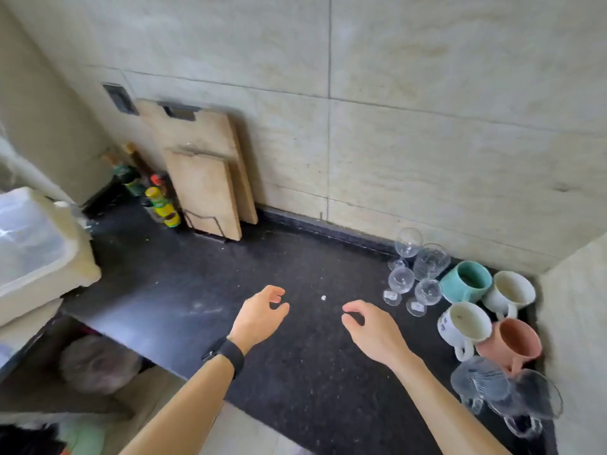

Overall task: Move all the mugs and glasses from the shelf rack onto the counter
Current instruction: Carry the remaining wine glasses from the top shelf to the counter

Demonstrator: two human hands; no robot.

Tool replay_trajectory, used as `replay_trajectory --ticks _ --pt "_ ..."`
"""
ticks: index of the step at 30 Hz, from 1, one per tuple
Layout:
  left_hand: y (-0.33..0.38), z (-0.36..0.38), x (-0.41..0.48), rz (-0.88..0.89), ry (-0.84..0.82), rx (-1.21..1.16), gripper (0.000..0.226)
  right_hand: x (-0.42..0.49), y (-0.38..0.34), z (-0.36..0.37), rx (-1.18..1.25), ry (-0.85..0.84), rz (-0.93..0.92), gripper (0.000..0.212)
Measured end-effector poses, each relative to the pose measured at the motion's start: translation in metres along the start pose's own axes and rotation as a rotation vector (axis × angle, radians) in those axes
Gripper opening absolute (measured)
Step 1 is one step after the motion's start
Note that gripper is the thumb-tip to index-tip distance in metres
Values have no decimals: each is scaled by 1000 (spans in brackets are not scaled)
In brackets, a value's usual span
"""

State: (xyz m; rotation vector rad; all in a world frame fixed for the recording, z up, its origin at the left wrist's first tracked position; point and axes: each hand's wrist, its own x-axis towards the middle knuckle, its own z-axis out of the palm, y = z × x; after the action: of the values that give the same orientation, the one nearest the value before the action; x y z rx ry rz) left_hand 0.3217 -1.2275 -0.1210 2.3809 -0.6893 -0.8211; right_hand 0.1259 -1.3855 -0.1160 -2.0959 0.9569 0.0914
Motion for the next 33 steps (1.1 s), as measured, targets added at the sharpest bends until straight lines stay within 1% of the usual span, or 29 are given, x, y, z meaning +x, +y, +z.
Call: replay_trajectory --ticks 2,4,9,13,16,20,23,28,33 --pt "-19 -42 -35 -15 164 15 38 5 -50 9 -89 -30 -185 30" --pt "-44 -85 -80 -68 329 73 37 2 -110 27 -136 -77 -370 29" --pt "-121 -179 -227 -275 729 269 36 -53 -263 99 -226 -251 -837 30" --pt "-181 -220 -362 -496 930 295 36 -139 -359 169 -261 -362 -1171 30" --pt "-219 -236 -459 -631 1044 335 35 -216 -413 221 -287 -431 -1363 31" --pt "-265 -254 -569 -772 1140 361 35 -312 -466 285 -320 -493 -1555 36" --pt "-299 -267 -638 -805 1176 353 35 -374 -500 330 -341 -495 -1658 38" --pt "-356 -297 -746 -853 1225 391 36 -467 -550 398 -287 -517 -1729 38" --pt "-406 -335 -827 -878 1246 385 37 -530 -602 457 -219 -537 -1752 37"
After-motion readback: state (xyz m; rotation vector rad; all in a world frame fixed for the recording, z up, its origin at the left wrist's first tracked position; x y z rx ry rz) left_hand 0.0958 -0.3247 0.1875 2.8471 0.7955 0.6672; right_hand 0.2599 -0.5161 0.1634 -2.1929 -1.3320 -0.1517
